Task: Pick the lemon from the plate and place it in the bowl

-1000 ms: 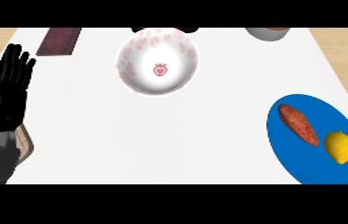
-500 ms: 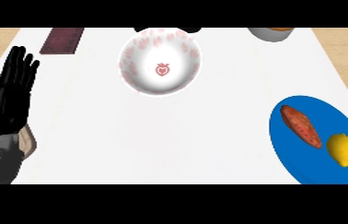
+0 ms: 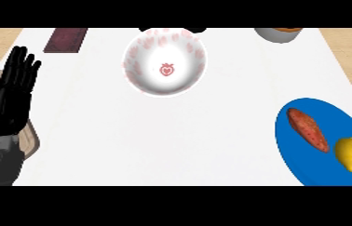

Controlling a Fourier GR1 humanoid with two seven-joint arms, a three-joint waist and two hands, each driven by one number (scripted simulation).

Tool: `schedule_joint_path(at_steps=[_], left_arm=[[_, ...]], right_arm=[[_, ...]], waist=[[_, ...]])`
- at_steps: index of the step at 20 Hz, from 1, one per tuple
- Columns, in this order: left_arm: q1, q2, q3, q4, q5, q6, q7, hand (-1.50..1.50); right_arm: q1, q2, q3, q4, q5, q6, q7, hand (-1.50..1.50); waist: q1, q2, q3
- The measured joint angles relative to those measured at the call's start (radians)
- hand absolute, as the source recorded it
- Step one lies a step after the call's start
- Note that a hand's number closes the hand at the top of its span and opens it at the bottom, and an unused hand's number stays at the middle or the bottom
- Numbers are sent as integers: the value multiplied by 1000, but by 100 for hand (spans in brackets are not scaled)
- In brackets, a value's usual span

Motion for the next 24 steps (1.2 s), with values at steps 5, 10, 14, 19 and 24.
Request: schedule_joint_path(at_steps=[5,10,14,19,24], left_arm=[[-31,-19,13,8,-25,2,18,0],[-26,-31,32,-6,-41,-11,37,0],[-30,-49,47,10,-60,-26,23,0],[-52,-66,57,14,-83,-31,43,0],[-37,-72,79,-18,-91,-49,65,0]], right_arm=[[-30,86,45,97,135,4,-75,-150],[-26,159,50,167,251,2,-163,-150],[-73,191,38,237,304,16,-231,-150],[-100,238,50,312,394,-5,-341,-150],[-127,277,58,353,459,7,-383,-150]], waist=[[-1,0,0],[-2,0,0],[-1,0,0],[-1,0,0],[0,0,0]])
